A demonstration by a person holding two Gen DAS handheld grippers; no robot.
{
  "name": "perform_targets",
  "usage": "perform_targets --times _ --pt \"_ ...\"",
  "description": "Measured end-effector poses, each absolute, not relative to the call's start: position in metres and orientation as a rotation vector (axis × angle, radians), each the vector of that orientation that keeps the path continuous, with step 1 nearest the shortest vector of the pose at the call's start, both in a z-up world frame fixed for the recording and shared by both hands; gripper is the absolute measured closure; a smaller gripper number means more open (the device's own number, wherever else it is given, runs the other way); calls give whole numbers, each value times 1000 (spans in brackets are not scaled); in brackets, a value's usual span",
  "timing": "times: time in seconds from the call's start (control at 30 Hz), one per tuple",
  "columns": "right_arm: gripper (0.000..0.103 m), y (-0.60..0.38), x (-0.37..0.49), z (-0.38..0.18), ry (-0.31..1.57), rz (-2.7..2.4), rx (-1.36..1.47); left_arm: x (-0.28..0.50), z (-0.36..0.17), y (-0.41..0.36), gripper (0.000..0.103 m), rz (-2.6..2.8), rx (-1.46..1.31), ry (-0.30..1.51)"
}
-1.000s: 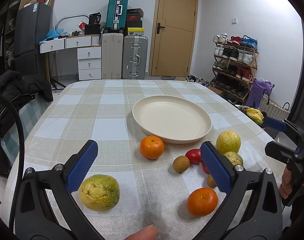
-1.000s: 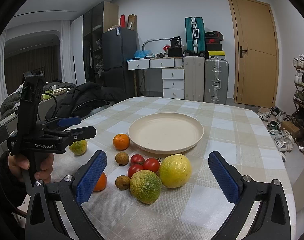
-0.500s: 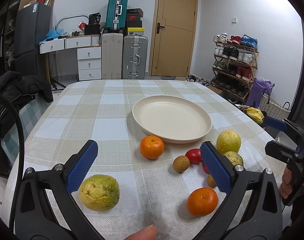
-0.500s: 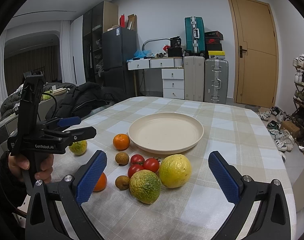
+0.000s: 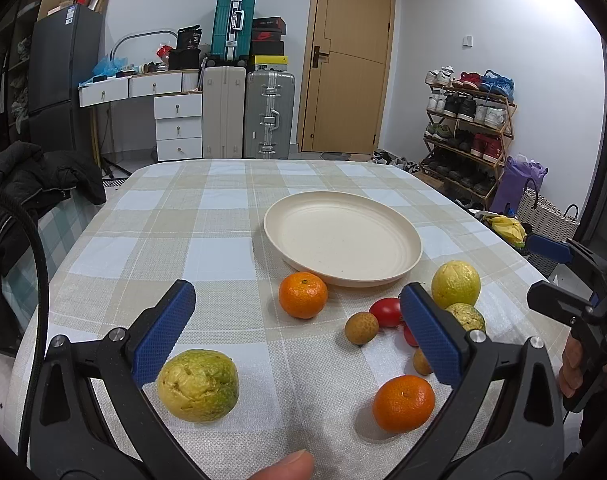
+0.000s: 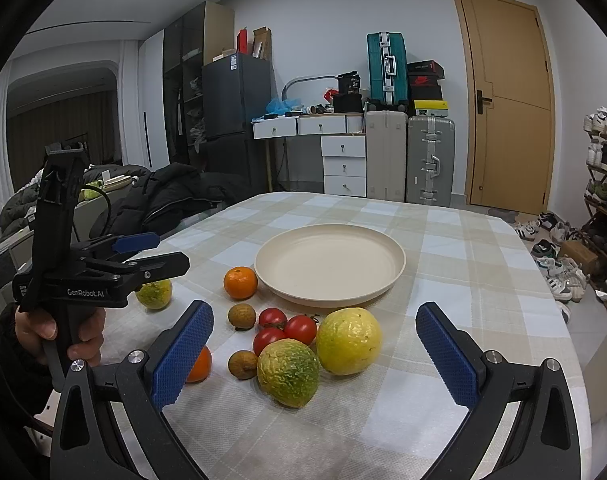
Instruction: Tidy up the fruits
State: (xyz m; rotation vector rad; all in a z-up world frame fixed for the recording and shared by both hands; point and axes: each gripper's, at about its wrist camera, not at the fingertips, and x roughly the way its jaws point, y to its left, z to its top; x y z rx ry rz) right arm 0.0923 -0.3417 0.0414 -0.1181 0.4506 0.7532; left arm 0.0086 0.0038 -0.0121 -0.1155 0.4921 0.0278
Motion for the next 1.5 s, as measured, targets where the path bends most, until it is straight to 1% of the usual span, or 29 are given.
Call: perform_targets --times 0.43,0.6,0.8,0.9,0.97,1.1,1.17,1.2,1.33,1.43,1.5 --pt "0 -341 98 39 484 714 -123 9 -16 6 1 28 -123 484" --pt "0 -332 109 30 579 649 -201 6 -11 6 1 35 -111 501" --pt "0 -330 123 17 718 679 -167 6 -12 11 1 55 -100 566" --pt "2 -326 123 12 743 693 -178 5 -16 16 1 81 -107 598" --pt "7 -323 124 9 773 711 -177 5 -20 18 1 90 -101 616" --pt "9 -318 123 4 822 765 -156 6 -26 26 1 118 -117 655" --pt "19 -313 121 3 842 787 -162 7 -29 32 1 129 -143 674" --pt "22 -312 122 2 849 792 -164 8 -30 34 1 135 -150 682" --pt "24 -308 123 -4 882 818 -152 11 -35 41 1 150 -168 713" --pt "31 -306 124 -7 905 831 -151 15 -38 43 1 156 -164 733" --pt "32 -305 125 -9 916 841 -151 18 -41 44 1 160 -164 752"
